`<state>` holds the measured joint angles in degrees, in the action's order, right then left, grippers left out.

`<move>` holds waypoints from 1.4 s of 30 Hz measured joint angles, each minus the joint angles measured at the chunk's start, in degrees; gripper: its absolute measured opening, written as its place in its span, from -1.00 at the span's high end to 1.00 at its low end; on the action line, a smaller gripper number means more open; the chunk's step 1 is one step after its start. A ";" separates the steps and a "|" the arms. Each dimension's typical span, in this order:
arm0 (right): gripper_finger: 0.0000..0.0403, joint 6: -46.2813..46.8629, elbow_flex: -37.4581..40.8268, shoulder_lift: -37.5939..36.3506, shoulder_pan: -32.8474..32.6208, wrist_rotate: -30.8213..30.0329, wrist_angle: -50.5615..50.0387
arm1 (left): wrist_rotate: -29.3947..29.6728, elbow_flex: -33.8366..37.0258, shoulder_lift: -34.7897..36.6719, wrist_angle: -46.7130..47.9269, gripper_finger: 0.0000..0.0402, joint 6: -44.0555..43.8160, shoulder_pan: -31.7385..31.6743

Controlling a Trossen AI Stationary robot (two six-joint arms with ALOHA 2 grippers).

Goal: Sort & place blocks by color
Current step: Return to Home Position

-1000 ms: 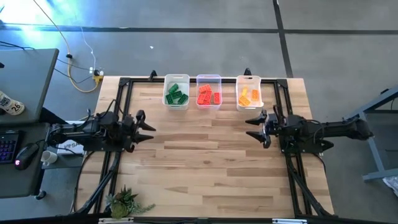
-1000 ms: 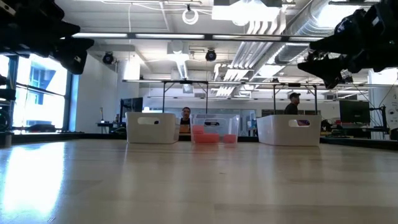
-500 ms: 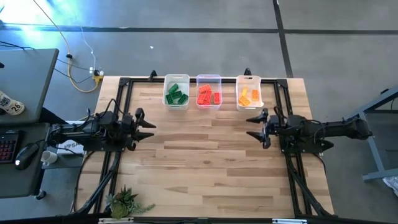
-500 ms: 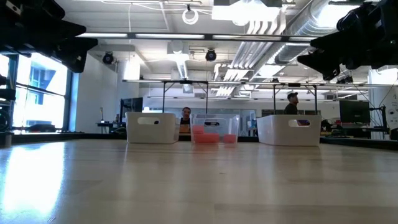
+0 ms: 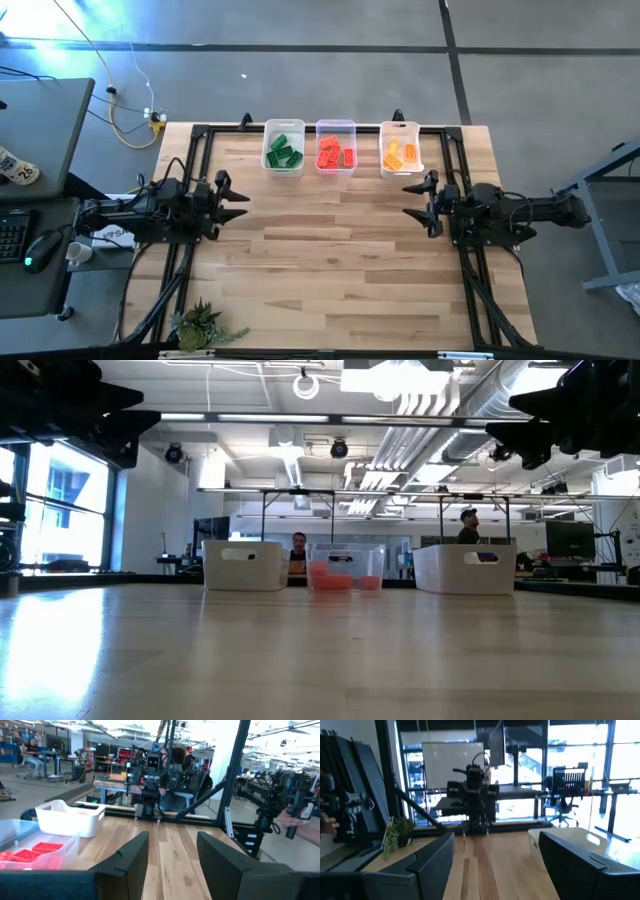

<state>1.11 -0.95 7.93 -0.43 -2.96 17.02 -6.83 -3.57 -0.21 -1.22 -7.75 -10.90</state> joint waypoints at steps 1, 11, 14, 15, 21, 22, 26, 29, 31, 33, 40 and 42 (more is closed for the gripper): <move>-0.39 -0.04 0.00 -0.65 0.00 0.00 -0.11 | 0.00 0.00 0.00 0.06 0.22 0.00 0.00; -0.39 0.35 -0.06 -2.39 0.00 -2.80 -2.48 | -0.02 0.00 0.00 0.08 0.22 -0.15 0.00; -0.39 0.35 -0.07 -2.39 0.00 -3.06 -2.67 | -0.02 0.00 0.00 0.08 0.22 -0.15 0.00; -0.39 0.35 -0.06 -2.39 0.00 -3.06 -2.67 | -0.02 0.00 0.00 0.08 0.22 -0.15 0.00; -0.39 0.35 -0.07 -2.39 0.00 -3.06 -2.70 | -0.02 0.00 0.00 0.10 0.22 -0.15 0.00; -0.39 0.35 -0.07 -2.39 0.00 -3.06 -2.70 | -0.02 0.00 0.00 0.08 0.22 -0.15 0.00; -0.39 0.35 -0.11 -2.39 0.00 -3.06 -2.71 | -0.02 0.00 0.00 0.09 0.22 -0.15 0.00; -0.39 0.35 -0.11 -2.39 0.00 -3.06 -2.72 | -0.02 0.00 0.00 0.08 0.22 -0.15 0.00; -0.39 0.35 -0.13 -2.39 0.00 -3.06 -2.71 | -0.02 0.00 0.00 0.08 0.22 -0.15 0.00; -0.39 0.36 -0.13 -2.39 0.00 -3.06 -2.72 | -0.02 0.00 0.00 0.09 0.22 -0.15 0.00; -0.39 0.37 -0.13 -2.39 0.00 -3.06 -2.72 | -0.04 0.00 0.00 0.08 0.22 -0.15 0.00; -0.39 0.37 -0.13 -2.39 0.00 -3.06 -2.72 | -0.04 0.00 0.00 0.08 0.22 -0.15 0.00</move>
<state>1.48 -1.08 5.54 -0.43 -6.02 14.31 -6.87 -3.57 -0.21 -1.15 -7.90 -10.90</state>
